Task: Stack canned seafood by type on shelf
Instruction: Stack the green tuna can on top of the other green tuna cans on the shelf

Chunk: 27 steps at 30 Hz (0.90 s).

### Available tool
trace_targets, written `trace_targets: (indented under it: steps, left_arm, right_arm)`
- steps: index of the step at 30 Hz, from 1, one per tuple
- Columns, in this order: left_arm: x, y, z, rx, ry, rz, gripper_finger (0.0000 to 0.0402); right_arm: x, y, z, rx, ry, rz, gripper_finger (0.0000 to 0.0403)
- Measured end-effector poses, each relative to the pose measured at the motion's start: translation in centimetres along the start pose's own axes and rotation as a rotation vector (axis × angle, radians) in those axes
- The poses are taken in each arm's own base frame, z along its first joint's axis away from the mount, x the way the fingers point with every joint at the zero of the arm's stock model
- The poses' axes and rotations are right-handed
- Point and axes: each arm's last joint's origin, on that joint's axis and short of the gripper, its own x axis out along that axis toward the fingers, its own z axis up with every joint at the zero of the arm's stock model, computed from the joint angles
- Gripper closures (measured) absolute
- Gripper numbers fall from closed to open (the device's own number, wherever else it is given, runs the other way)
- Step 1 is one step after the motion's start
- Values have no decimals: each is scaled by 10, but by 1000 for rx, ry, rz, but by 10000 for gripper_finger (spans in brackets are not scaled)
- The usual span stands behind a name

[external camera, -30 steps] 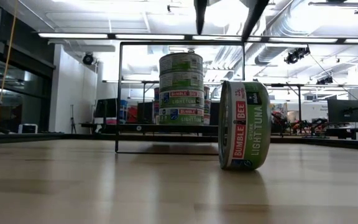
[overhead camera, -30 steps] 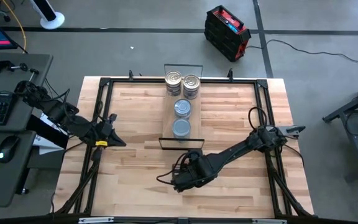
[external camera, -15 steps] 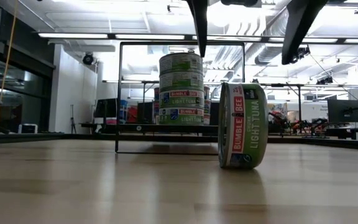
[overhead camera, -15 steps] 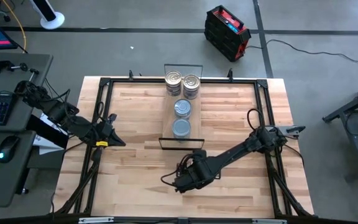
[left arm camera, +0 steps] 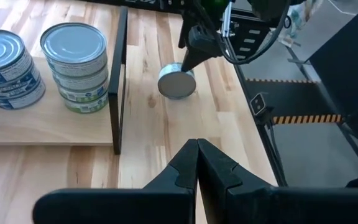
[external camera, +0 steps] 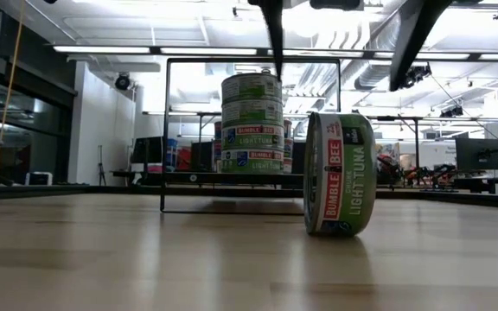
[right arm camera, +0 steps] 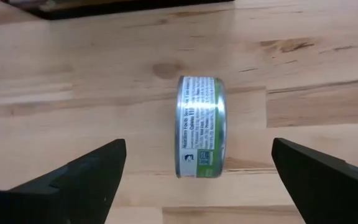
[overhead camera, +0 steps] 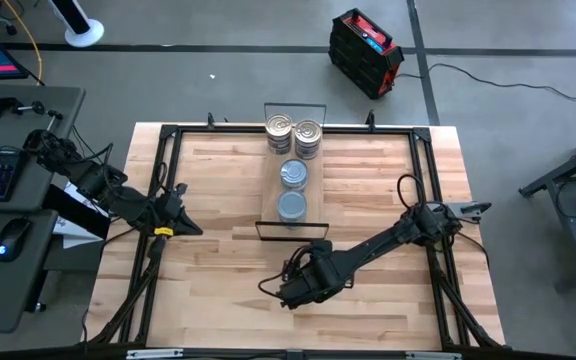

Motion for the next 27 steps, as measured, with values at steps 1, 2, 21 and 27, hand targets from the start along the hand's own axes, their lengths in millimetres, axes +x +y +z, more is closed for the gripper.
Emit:
trace_targets:
  steps: [1, 2, 21, 27]
  left_arm:
    - [0, 0, 0, -5, -1, 0, 401]
    - [0, 0, 0, -11, -1, 0, 401]
    - [1, 7, 3, -95, -17, 57, 401]
    - [2, 8, 3, -100, -15, 54, 401]
  right_arm:
    - [0, -1, 0, 18, -1, -8, 9]
    - [0, -2, 1, 35, -6, -24, 9]
    - [8, 5, 11, 83, 5, -61, 9]
    - [31, 17, 12, -27, 42, -85, 9]
